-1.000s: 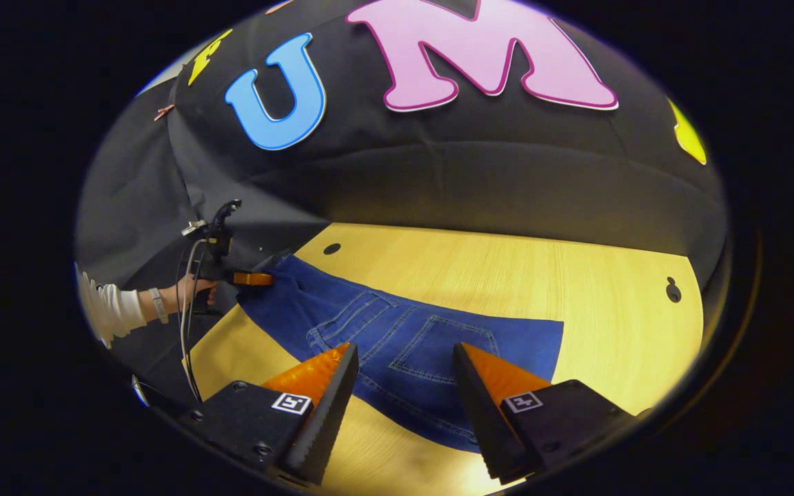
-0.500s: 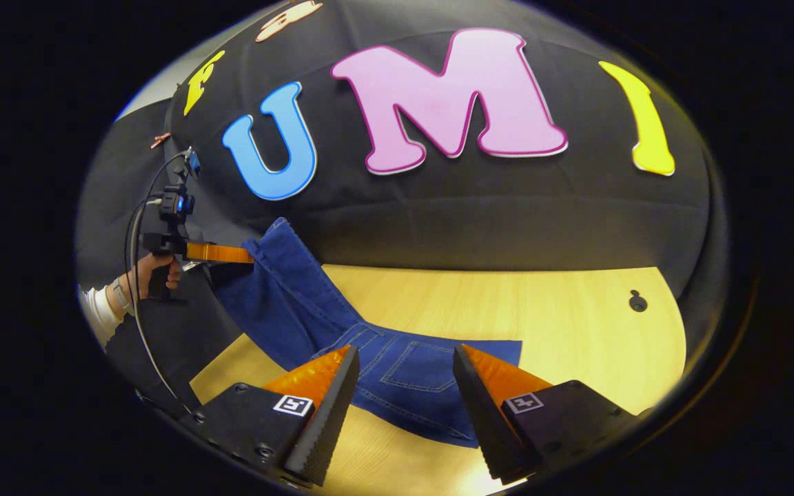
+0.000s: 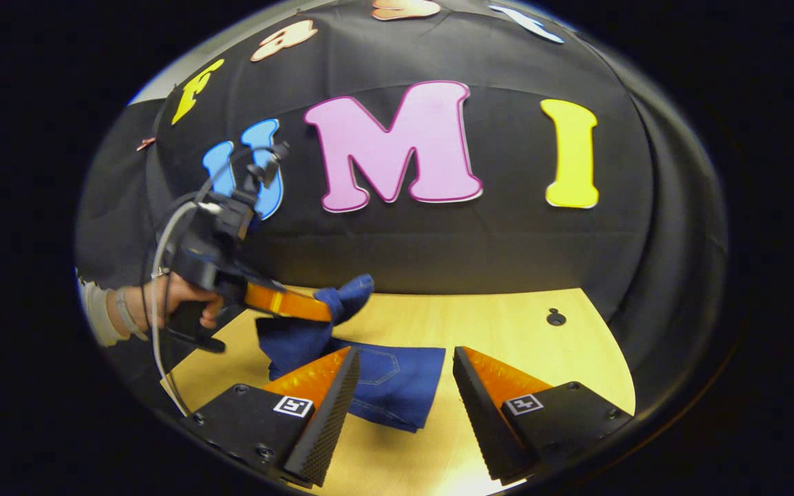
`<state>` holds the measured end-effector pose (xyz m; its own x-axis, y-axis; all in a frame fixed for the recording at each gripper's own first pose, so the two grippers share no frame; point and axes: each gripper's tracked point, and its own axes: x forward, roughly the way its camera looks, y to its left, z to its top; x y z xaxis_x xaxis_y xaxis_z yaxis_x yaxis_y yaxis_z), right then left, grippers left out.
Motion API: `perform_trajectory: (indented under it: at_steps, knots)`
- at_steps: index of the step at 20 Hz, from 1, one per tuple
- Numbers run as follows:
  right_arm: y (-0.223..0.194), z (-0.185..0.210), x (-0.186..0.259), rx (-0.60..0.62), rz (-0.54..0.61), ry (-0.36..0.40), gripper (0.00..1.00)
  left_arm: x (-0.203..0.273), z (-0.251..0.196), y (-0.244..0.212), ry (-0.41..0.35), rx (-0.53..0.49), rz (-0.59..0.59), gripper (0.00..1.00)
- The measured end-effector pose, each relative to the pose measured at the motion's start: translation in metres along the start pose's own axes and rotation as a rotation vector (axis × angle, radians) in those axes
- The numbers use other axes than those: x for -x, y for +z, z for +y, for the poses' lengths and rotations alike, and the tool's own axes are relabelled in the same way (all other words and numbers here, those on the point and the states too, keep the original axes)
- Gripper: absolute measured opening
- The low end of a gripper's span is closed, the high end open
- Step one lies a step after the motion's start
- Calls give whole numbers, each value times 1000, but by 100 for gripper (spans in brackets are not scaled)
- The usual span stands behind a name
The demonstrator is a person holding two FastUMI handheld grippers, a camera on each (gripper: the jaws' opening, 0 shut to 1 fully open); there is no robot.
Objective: Grasp the waist and the cuffs of the jeans and fold them to make the two legs overlap; first hold the waist and fold one-third of the jeans toward the cuffs, then hold the cuffs and fold the remaining one-third in the same direction to finish folding.
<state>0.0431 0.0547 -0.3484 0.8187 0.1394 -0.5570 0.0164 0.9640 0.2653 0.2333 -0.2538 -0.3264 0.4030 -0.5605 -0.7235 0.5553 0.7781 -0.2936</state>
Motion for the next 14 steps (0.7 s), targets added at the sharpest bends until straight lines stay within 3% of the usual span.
perform_trajectory:
  at_steps: [6,9,11,13,14]
  knots:
    - [-26,-46,15,-33,30,-72,85,-91,-19,-62,162,-58,199,7]
    - [-29,-57,8,-46,43,-59,85,-111,-23,-82,222,-74,250,9]
    - [-33,-64,1,-59,58,-49,85,-121,-29,-89,222,-63,254,16]
    - [-34,-74,-4,-63,70,-49,85,-124,-58,-89,130,34,249,27]
    - [-33,-77,-4,-63,70,-46,85,-126,-71,-85,103,72,232,63]
